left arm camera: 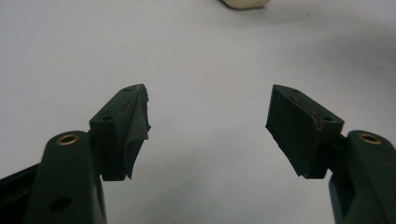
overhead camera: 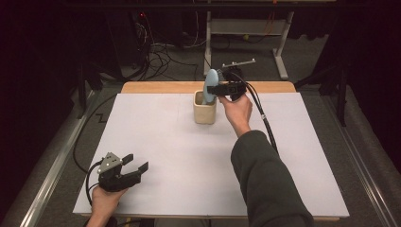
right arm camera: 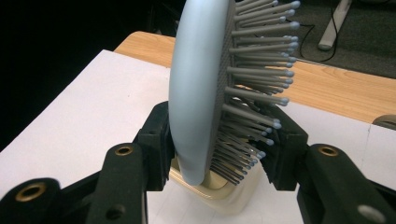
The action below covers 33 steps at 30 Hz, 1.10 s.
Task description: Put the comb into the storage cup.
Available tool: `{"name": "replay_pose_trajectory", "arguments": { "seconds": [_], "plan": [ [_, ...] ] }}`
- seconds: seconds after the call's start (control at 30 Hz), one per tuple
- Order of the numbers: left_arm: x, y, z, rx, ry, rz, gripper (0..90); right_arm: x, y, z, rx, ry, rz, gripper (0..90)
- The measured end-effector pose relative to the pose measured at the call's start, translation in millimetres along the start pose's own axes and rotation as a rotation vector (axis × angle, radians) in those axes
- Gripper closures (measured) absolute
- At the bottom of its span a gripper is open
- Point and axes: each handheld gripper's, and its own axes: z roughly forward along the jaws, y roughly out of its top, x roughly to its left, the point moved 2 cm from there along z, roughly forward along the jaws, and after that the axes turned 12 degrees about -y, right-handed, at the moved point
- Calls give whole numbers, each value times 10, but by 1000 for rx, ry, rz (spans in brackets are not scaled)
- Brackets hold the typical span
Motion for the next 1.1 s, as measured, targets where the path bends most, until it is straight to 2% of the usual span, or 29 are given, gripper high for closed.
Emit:
{"name": "replay_pose_trajectory", "arguments": {
  "seconds": [0.37, 0.67, 1.1],
  "plan": [
    [1, 0, 1, 0, -2, -1, 305, -33, -10, -9, 6, -1, 2, 483],
    [-1, -2, -3, -2, -2, 0, 309, -56, -14, -17, 10, -21, 8, 452],
    [4, -1, -1, -5, -1, -3, 309, -96, -20, -34, 19, -18, 7, 368]
  ]
}}
